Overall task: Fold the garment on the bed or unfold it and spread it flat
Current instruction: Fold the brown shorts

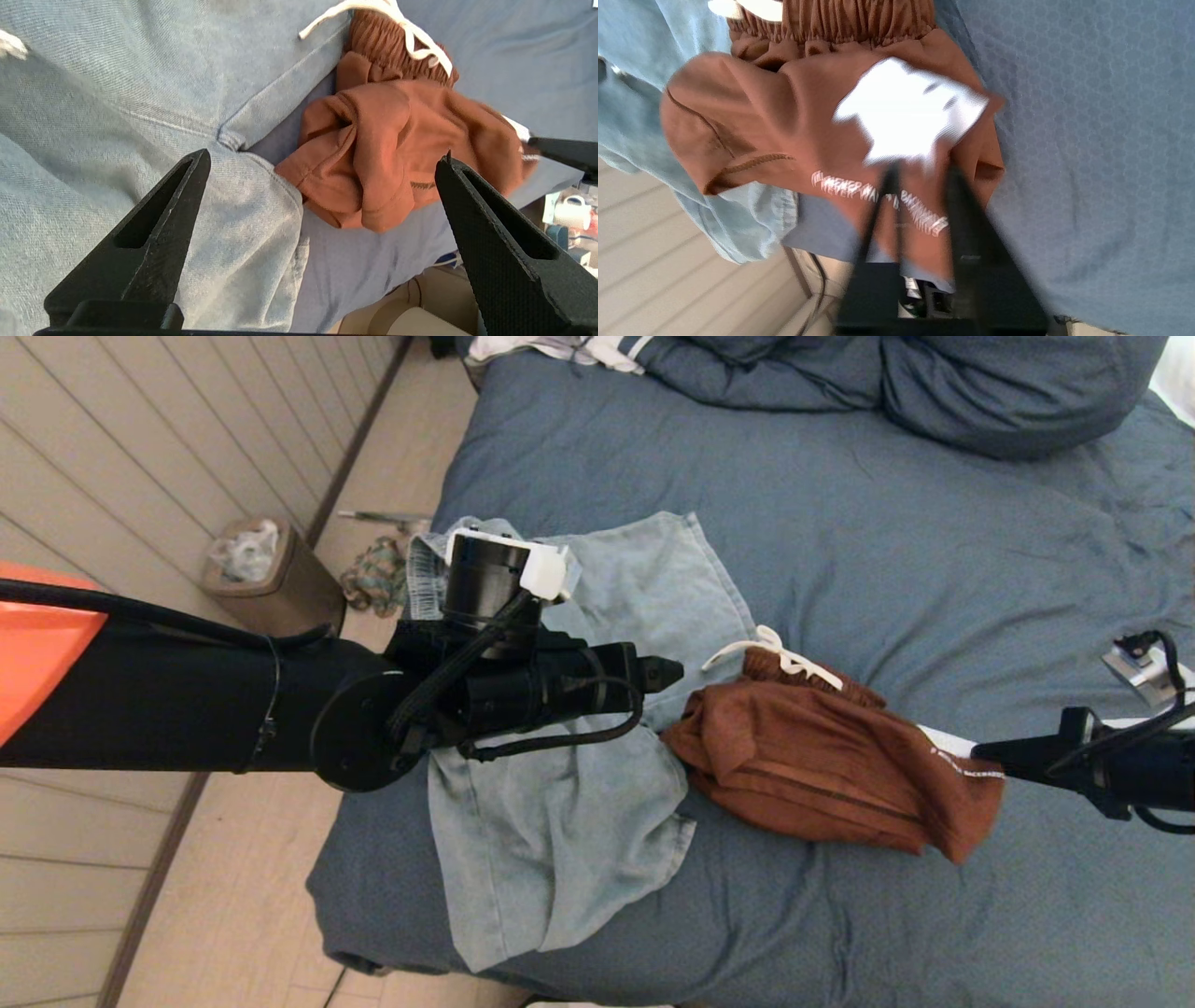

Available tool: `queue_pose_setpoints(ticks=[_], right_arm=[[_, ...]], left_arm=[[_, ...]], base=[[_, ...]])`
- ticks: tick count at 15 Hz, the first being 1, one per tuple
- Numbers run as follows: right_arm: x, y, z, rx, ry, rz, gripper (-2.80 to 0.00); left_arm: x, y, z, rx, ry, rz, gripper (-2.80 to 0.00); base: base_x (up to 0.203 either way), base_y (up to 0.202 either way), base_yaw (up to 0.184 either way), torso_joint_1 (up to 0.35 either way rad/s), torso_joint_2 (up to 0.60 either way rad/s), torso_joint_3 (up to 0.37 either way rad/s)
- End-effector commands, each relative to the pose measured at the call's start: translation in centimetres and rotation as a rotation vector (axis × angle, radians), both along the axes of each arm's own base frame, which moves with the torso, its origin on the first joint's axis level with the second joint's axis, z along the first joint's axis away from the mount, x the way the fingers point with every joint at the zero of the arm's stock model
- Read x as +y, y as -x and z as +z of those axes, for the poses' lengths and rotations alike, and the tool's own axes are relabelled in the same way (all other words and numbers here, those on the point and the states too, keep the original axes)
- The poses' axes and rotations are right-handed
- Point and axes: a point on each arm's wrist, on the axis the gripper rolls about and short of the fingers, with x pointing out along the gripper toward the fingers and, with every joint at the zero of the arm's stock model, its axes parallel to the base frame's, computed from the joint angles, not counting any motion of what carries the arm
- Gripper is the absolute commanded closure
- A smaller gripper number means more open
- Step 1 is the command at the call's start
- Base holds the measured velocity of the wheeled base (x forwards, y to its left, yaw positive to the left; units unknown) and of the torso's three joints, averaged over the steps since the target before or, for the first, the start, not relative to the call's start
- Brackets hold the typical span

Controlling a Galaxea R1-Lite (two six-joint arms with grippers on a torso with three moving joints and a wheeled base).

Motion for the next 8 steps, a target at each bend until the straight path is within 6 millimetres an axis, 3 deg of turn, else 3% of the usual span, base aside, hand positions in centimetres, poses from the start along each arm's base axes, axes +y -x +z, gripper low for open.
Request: queue_pose_setpoints(ticks=[1,4,7,8], right_arm=[[-0.2,0.1,0.3,-0.012,0.002,-0.002,-2.80],[-0.2,0.7,0.6,-0.021,0.002,-0.010,-2.80],[0.4,3.1,1.8,-0.071,0.005,-0.010,-2.80],[0.7,4.0,2.1,-0.090,0.012,-0.017,-2.80]], left_arm=[[0.3,0.3,-0.1,0.007,0.001,0.001,-2.80],[1.5,1.9,-1.1,0.058,-0.019,-0.007,-2.80],[3.7,4.3,-1.8,0.077,-0.020,-0.019,-2.80],[4.4,4.9,-2.2,0.086,-0.018,-0.013,0.00]], base=[[0.000,0.000,0.000,0.000,0.00,0.000],[0.000,0.000,0.000,0.000,0.00,0.000],[0.000,0.000,0.000,0.000,0.00,0.000],[0.000,0.000,0.000,0.000,0.00,0.000]])
